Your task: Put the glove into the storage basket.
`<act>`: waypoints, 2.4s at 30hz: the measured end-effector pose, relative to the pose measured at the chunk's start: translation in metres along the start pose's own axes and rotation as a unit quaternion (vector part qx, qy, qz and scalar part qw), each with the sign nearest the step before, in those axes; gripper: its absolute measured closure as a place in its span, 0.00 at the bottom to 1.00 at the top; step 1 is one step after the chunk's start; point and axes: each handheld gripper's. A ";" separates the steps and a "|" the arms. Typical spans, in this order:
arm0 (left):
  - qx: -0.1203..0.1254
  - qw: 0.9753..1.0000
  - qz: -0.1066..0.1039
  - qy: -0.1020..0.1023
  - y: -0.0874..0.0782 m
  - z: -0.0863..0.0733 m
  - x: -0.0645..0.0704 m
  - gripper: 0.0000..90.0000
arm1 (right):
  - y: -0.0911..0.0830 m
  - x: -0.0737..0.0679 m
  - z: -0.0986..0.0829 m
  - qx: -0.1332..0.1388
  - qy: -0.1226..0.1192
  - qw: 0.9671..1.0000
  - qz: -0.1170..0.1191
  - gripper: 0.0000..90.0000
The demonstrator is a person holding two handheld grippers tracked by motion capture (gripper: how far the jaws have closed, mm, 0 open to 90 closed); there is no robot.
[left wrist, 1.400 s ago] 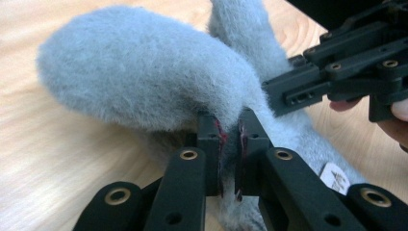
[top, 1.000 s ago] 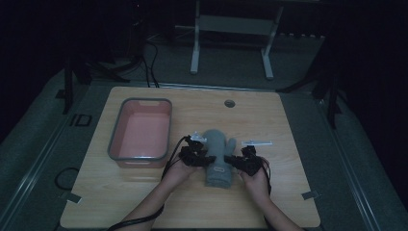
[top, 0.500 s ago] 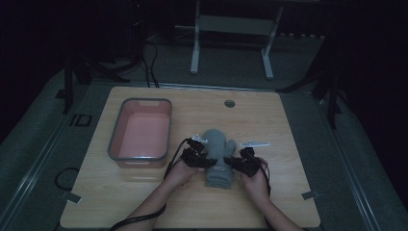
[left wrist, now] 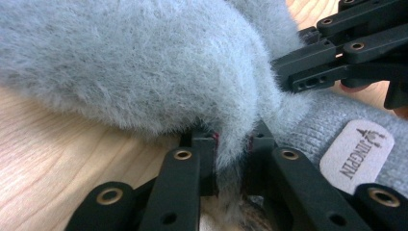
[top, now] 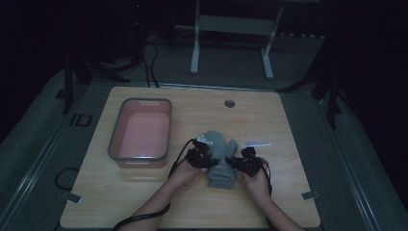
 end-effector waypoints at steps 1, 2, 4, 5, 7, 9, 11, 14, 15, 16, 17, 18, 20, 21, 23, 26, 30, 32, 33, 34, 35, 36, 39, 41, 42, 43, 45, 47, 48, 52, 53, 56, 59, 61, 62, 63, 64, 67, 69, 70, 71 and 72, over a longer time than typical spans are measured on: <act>0.000 1.000 0.000 0.000 -0.001 0.000 0.000 0.91 | 0.000 0.000 0.000 0.000 0.002 1.000 0.003 0.91; -0.001 1.000 0.001 0.000 -0.002 0.001 0.001 0.91 | -0.001 0.000 0.000 0.003 0.003 1.000 0.003 0.91; -0.002 1.000 0.005 0.006 -0.005 0.002 0.004 0.92 | -0.003 -0.002 0.001 0.005 0.000 1.000 0.003 0.91; -0.002 1.000 0.005 0.006 -0.005 0.002 0.004 0.92 | -0.003 -0.002 0.001 0.005 0.000 1.000 0.003 0.91; -0.002 1.000 0.008 0.012 -0.010 0.005 0.007 0.92 | -0.007 -0.003 0.003 0.009 0.003 1.000 0.009 0.91; -0.002 1.000 0.011 0.012 -0.015 0.007 0.010 0.92 | -0.009 -0.004 0.006 0.012 0.003 1.000 0.011 0.91; 0.004 1.000 0.011 0.014 -0.022 0.010 0.012 0.92 | -0.013 -0.006 0.009 0.018 0.002 1.000 0.013 0.91; 0.011 1.000 0.015 0.023 -0.035 0.017 0.016 0.92 | -0.019 -0.011 0.016 0.029 0.002 0.999 0.016 0.91; 0.015 0.999 0.018 0.026 -0.041 0.019 0.017 0.92 | -0.021 -0.013 0.019 0.033 0.000 0.999 0.018 0.91; 0.018 0.999 0.020 0.028 -0.045 0.021 0.017 0.92 | -0.025 -0.018 0.026 0.042 -0.004 0.999 0.019 0.91; 0.019 0.999 0.022 0.031 -0.050 0.023 0.018 0.92 | -0.025 -0.018 0.026 0.042 -0.004 0.999 0.019 0.91; 0.021 0.999 0.028 0.035 -0.056 0.025 0.019 0.92 | -0.029 -0.024 0.033 0.050 -0.006 0.998 0.023 0.91; 0.026 0.998 0.033 0.042 -0.066 0.028 0.021 0.92 | -0.031 -0.030 0.040 0.057 -0.011 0.998 0.025 0.91; 0.029 0.998 0.036 0.043 -0.071 0.029 0.021 0.92 | -0.031 -0.030 0.040 0.057 -0.011 0.998 0.025 0.91; 0.031 0.998 0.040 0.050 -0.081 0.031 0.021 0.92 | -0.033 -0.036 0.048 0.062 -0.014 0.998 0.028 0.91; 0.035 0.997 0.049 0.053 -0.097 0.036 0.021 0.92 | -0.035 -0.046 0.058 0.071 -0.021 0.997 0.031 0.91; 0.042 0.996 0.062 0.055 -0.118 0.041 0.020 0.92 | -0.036 -0.061 0.074 0.082 -0.026 0.996 0.038 0.91; 0.048 0.995 0.070 0.053 -0.129 0.043 0.020 0.92 | -0.036 -0.068 0.083 0.086 -0.028 0.995 0.043 0.91; 0.047 0.995 0.074 0.055 -0.134 0.044 0.019 0.92 | -0.035 -0.071 0.087 0.088 -0.030 0.995 0.045 0.91; 0.051 0.994 0.077 0.053 -0.139 0.044 0.018 0.92 | -0.035 -0.075 0.091 0.088 -0.032 0.995 0.046 0.91; 0.052 0.994 0.078 0.051 -0.144 0.045 0.017 0.92 | -0.034 -0.079 0.096 0.090 -0.032 0.994 0.048 0.91; 0.051 0.994 0.081 0.053 -0.149 0.045 0.015 0.92 | -0.033 -0.082 0.100 0.089 -0.033 0.994 0.050 0.91; 0.051 0.993 0.090 0.050 -0.165 0.045 0.012 0.92 | -0.030 -0.095 0.111 0.088 -0.039 0.994 0.056 0.91; 0.051 0.993 0.095 0.048 -0.174 0.045 0.009 0.92 | -0.027 -0.103 0.117 0.089 -0.040 0.993 0.060 0.91; 0.053 0.993 0.099 0.046 -0.179 0.044 0.008 0.92 | -0.025 -0.106 0.120 0.087 -0.041 0.993 0.064 0.91; 0.051 0.992 0.102 0.046 -0.183 0.043 0.007 0.92 | -0.024 -0.110 0.123 0.088 -0.040 0.993 0.067 0.91; 0.052 0.992 0.107 0.043 -0.192 0.042 0.004 0.92 | -0.020 -0.118 0.127 0.088 -0.043 0.993 0.070 0.91; 0.052 0.991 0.114 0.043 -0.200 0.040 0.002 0.92 | -0.017 -0.126 0.131 0.087 -0.044 0.993 0.073 0.91; 0.052 0.991 0.117 0.043 -0.204 0.039 0.001 0.92 | -0.015 -0.130 0.133 0.087 -0.048 0.992 0.074 0.91; 0.055 0.989 0.130 0.041 -0.220 0.035 -0.002 0.92 | -0.009 -0.144 0.142 0.086 -0.051 0.991 0.083 0.91; 0.056 0.989 0.132 0.040 -0.224 0.034 -0.004 0.92 | -0.006 -0.147 0.144 0.088 -0.051 0.991 0.085 0.91; 0.057 0.988 0.139 0.035 -0.233 0.029 -0.011 0.92 | 0.001 -0.159 0.149 0.088 -0.055 0.991 0.088 0.91; 0.059 0.987 0.145 0.027 -0.242 0.021 -0.020 0.92 | 0.011 -0.170 0.152 0.085 -0.060 0.991 0.088 0.91; 0.059 0.987 0.147 0.024 -0.246 0.017 -0.026 0.92 | 0.019 -0.178 0.154 0.083 -0.066 0.991 0.088 0.91; 0.059 0.987 0.150 0.023 -0.247 0.015 -0.028 0.91 | 0.022 -0.181 0.154 0.081 -0.067 0.991 0.088 0.91; 0.059 0.987 0.151 0.022 -0.249 0.013 -0.031 0.92 | 0.026 -0.183 0.155 0.078 -0.066 0.991 0.088 0.91; 0.061 0.986 0.154 0.019 -0.250 0.011 -0.033 0.91 | 0.029 -0.186 0.155 0.077 -0.066 0.991 0.088 0.91; 0.062 0.985 0.159 0.010 -0.253 0.006 -0.042 0.91 | 0.039 -0.192 0.157 0.074 -0.068 0.991 0.086 0.91; 0.063 0.985 0.163 0.003 -0.253 0.003 -0.047 0.91 | 0.046 -0.196 0.158 0.070 -0.071 0.992 0.083 0.91; 0.060 0.985 0.165 -0.001 -0.252 0.002 -0.050 0.91 | 0.049 -0.197 0.158 0.067 -0.071 0.992 0.081 0.91; 0.059 0.984 0.167 -0.004 -0.251 0.001 -0.052 0.91 | 0.052 -0.198 0.158 0.063 -0.069 0.992 0.080 0.91; 0.055 0.984 0.170 -0.007 -0.250 0.000 -0.054 0.91 | 0.056 -0.199 0.158 0.061 -0.068 0.993 0.079 0.91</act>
Point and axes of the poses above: each handheld gripper's, and its own axes: y roughly forward along the jaws, z roughly out of its top, x roughly to its right, and after that the axes turned 12 degrees about -z, right-handed
